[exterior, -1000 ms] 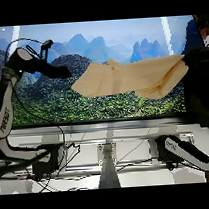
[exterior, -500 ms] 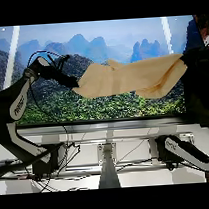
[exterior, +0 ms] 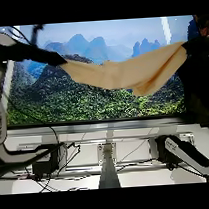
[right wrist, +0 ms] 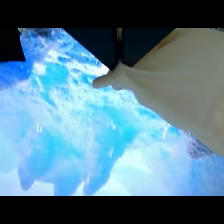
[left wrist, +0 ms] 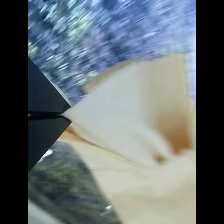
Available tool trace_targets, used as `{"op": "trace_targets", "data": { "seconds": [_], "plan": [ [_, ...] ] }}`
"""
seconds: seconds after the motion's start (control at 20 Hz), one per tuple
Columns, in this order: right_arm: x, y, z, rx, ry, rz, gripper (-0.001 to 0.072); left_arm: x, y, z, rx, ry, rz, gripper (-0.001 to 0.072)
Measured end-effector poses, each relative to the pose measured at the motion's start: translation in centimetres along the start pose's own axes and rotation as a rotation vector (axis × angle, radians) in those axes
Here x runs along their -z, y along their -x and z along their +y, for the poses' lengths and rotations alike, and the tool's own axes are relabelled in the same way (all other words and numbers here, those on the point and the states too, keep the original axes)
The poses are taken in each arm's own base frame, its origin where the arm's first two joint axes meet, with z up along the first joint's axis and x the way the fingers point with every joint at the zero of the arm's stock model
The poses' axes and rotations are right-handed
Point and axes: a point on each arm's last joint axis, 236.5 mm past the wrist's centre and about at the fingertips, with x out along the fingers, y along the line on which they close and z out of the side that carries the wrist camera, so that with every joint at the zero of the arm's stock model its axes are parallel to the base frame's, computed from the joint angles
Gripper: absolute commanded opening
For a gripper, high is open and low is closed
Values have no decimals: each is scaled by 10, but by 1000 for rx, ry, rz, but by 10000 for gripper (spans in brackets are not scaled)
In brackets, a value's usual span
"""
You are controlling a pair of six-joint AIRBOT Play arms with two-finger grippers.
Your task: Fold the clothes and pants, and hang the long-sleeved shirts on hangers.
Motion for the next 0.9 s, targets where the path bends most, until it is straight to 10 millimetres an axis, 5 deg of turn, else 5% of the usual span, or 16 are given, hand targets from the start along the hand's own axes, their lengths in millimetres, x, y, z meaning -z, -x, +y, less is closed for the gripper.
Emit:
{"op": "trace_targets", "data": {
  "seconds": [0.15, 0.25, 0.5, 0.7, 0.8, 0.9],
  "plan": [
    [-44, 37, 11, 34, 37, -165, 15, -54, 102, -24, -164, -104, -265, 21],
    [-69, 68, 19, 70, 73, -268, 15, -72, 171, -39, -309, -147, -418, 21],
    [-101, 151, 54, 137, 168, -467, 14, -61, 318, -74, -727, -155, -672, 21],
    [-89, 195, 90, 133, 234, -505, 14, -40, 385, -96, -979, -123, -786, 20],
    [-81, 204, 101, 124, 253, -498, 13, -37, 398, -96, -1027, -105, -814, 21],
    [-76, 201, 104, 103, 236, -473, 13, -36, 394, -74, -1022, -54, -795, 20]
  ]
}}
